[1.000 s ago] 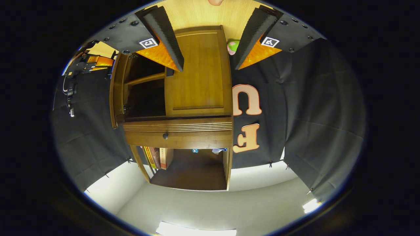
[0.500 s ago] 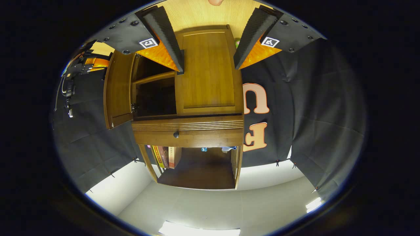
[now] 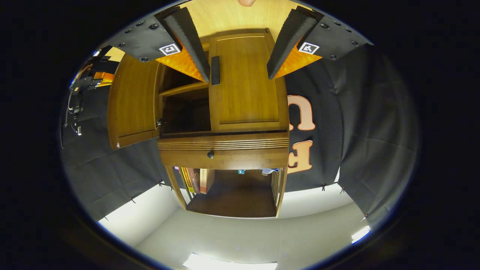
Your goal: Open the right door of the double-door shoe cabinet with the right hand, and open the left door with the left hand.
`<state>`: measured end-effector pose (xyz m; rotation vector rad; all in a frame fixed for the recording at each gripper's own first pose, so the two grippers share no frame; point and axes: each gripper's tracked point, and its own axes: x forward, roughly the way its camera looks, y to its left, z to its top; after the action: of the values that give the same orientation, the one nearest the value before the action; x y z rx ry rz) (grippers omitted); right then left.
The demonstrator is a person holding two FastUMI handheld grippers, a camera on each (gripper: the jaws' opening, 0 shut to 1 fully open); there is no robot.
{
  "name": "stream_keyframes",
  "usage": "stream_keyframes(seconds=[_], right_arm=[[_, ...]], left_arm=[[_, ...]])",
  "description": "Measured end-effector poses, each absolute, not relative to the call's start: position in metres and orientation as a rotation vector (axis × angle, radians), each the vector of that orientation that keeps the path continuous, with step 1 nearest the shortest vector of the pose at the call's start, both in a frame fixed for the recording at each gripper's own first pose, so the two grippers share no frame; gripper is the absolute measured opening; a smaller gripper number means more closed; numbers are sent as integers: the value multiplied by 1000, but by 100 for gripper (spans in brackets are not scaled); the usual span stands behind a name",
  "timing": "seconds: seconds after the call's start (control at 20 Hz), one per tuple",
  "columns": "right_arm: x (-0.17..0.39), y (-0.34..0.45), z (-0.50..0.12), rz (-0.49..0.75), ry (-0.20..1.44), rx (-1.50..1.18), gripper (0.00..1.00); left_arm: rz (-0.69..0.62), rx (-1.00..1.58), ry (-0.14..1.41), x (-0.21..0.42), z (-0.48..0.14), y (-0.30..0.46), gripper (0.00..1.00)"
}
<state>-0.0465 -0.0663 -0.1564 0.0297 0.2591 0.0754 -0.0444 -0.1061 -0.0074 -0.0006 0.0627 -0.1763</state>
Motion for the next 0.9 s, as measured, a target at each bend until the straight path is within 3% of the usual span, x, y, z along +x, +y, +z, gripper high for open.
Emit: stream_keyframes(seconds=[0.55, 0.6, 0.65, 0.7, 0.75, 0.8, 0.85, 0.9], right_arm=[[-32, -116, -157, 101, 224, 49, 2], [-31, -118, -156, 107, 220, 52, 12], [-32, -121, -156, 116, 219, 56, 12], [-32, -122, -157, 125, 219, 62, 12], [-32, -124, -156, 131, 218, 67, 5], [-32, -126, -154, 138, 213, 73, 16], [-34, -125, -152, 149, 212, 84, 5], [-35, -126, -151, 153, 211, 96, 6]], left_arm=[[-179, 1, 145, -7, -42, -140, 99], [-178, 5, 152, 1, -48, -147, 99], [-182, 6, 162, 8, -54, -153, 99], [-189, 1, 174, 16, -60, -159, 99], [-197, -10, 181, 22, -66, -165, 99], [-203, -23, 187, 29, -70, -170, 99], [-205, -36, 190, 36, -74, -174, 99], [-204, -46, 187, 43, -78, -177, 99]])
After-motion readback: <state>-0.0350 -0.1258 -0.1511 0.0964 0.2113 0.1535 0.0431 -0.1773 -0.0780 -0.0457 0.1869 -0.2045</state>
